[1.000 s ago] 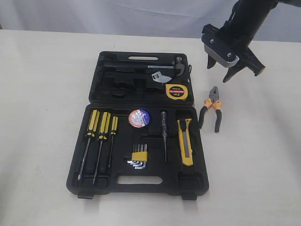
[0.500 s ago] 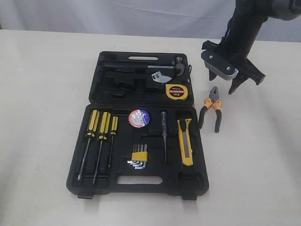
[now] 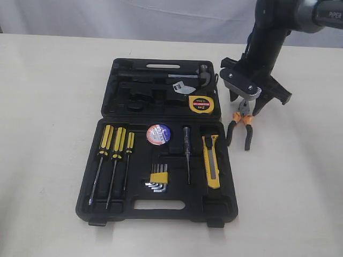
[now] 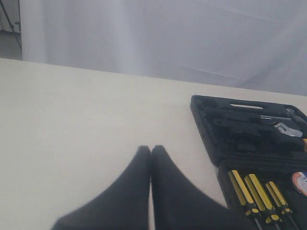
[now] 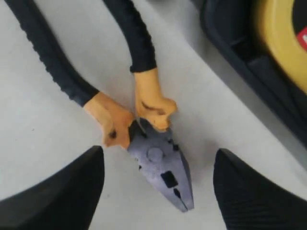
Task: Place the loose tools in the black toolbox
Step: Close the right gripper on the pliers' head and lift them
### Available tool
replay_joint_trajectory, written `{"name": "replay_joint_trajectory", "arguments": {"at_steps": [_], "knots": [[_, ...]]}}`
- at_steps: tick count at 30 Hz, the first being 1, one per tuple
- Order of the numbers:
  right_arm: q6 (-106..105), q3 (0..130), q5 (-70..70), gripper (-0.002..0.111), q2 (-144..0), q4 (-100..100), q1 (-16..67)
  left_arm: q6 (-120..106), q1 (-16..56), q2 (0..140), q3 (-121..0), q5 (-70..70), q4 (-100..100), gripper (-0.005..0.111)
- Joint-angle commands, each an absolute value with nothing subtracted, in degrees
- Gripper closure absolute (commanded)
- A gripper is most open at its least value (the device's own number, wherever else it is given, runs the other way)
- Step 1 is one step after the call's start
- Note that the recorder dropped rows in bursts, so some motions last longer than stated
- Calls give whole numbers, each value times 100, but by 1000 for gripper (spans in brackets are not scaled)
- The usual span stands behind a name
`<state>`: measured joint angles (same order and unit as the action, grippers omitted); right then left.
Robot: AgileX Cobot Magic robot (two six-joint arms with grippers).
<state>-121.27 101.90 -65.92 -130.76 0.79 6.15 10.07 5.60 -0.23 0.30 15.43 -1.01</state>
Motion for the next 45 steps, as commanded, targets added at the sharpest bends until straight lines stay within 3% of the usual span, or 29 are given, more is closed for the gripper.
{"name": "replay_joint_trajectory", "arguments": {"at_steps": [1, 33, 45], "knots": [[-12166, 10184, -6622, 46, -13136, 104, 639, 1005, 593, 0, 0, 1548, -86, 107], [-11847, 10184, -6996, 46, -12978, -662, 521, 1005, 593, 0, 0, 1548, -86, 107], [-12167, 9779, -6235, 46, -13034, -262, 497, 1005, 593, 0, 0, 1548, -86, 107]]}}
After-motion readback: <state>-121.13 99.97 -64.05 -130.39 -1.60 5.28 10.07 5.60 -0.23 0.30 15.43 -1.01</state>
